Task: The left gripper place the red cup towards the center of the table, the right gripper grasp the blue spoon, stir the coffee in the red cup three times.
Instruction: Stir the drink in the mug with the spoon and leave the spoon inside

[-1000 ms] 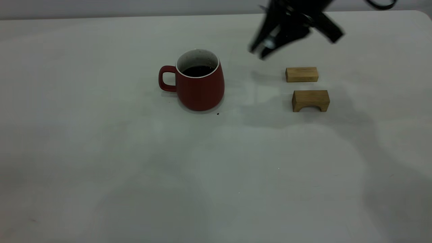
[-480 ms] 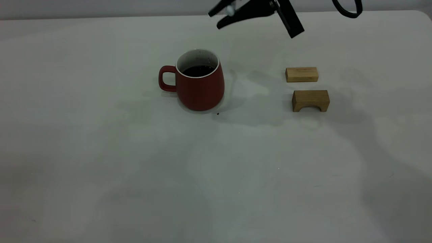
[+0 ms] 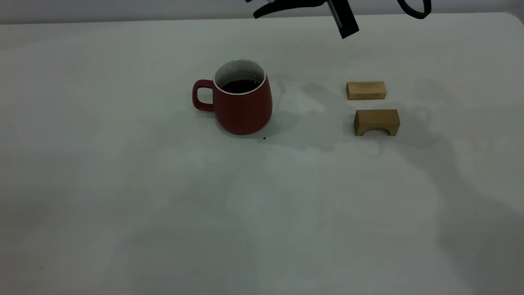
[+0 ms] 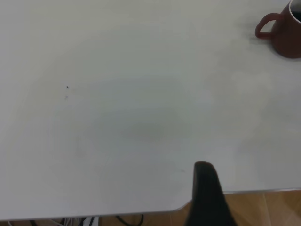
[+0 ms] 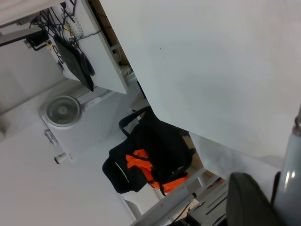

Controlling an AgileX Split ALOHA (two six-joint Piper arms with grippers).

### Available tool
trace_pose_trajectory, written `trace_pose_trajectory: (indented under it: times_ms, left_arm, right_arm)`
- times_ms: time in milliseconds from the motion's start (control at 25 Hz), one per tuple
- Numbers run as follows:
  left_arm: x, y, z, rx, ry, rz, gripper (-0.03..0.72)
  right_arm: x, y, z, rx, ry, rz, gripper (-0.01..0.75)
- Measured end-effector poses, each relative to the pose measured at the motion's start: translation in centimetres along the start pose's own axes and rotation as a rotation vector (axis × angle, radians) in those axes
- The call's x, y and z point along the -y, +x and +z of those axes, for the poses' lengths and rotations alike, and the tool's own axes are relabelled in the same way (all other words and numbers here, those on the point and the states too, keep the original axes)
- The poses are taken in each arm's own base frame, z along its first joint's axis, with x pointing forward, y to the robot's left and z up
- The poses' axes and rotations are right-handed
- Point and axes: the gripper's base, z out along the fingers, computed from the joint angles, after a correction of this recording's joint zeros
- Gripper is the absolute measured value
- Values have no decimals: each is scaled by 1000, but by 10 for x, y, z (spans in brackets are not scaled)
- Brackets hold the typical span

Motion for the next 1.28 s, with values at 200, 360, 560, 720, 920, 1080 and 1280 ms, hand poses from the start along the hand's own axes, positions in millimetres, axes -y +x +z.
trace_pose_trajectory:
  times_ms: [200,360,560,720,920,1080,1280]
  left_arm:
    - [0,0,0,0,0,0,558]
    - [0,0,0,0,0,0,558]
    - [0,0,0,0,0,0,558]
    - [0,0,0,0,0,0,558]
    - [0,0,0,0,0,0,558]
    - [0,0,0,0,0,0,558]
    - [0,0,0,0,0,0,558]
  right_arm:
    - [-3,-1,0,10,-36,58,128]
    - [-7,-3,0,17,-84,222,128]
    - [5,-11,10,2,-139,538,128]
    - [12,-14,19,-11,-173,682,128]
    - [6,-14,22,-20,-243,749,128]
    - [-8,-14,24,-61,-283,846,128]
    - [-33,-10,31,-130,-301,1026,128]
